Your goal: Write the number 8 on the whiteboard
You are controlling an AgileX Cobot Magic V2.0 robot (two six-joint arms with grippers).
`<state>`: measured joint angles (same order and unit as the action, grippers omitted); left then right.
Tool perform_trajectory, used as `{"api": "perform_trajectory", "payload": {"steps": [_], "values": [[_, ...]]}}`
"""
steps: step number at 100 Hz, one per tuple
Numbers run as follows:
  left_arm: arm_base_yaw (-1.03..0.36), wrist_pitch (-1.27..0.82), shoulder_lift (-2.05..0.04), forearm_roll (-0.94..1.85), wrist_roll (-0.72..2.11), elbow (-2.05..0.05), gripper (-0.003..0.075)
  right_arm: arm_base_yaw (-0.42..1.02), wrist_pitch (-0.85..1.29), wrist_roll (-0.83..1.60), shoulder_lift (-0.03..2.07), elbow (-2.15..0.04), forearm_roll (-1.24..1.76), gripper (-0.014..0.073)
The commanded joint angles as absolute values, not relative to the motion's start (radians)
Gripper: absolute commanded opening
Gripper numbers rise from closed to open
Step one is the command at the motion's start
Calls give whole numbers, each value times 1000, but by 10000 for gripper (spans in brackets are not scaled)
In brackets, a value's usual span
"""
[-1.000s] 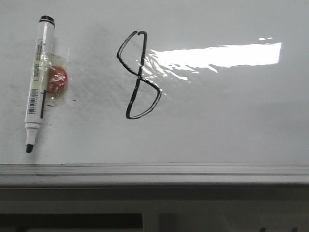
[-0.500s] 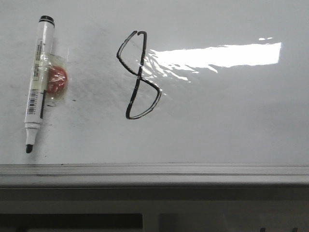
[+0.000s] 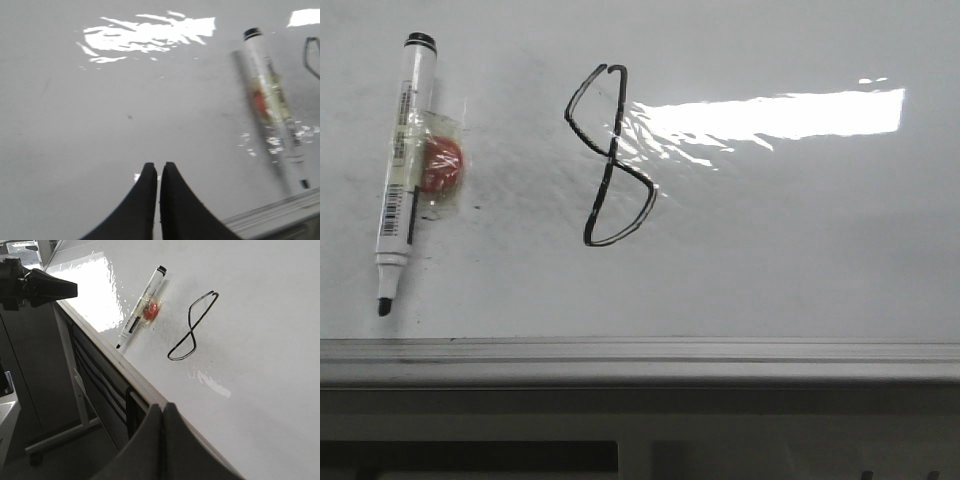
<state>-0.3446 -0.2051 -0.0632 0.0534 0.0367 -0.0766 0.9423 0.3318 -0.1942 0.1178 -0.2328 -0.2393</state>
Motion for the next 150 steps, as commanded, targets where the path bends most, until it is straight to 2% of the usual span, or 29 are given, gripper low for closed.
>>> {"api": "perform_trajectory", "payload": {"steps": [1,29,51,60,150], "values": [[-256,-111,-37,108,126,-71,-20,944,261,-192,126,-259,-253,-64],[-81,-80,33,45,-61,37,-20,944,261,-192,126,-259,-253,-64],[-20,-236,33,41,-63,35,-20,944,261,-192,126,-259,-253,-64],[-12,-296,33,41,-63,35,-20,944,261,-192,126,-259,-253,-64],[-13,-291,31,36,-65,35,-20,944,261,-192,126,-259,-253,-64]]}}
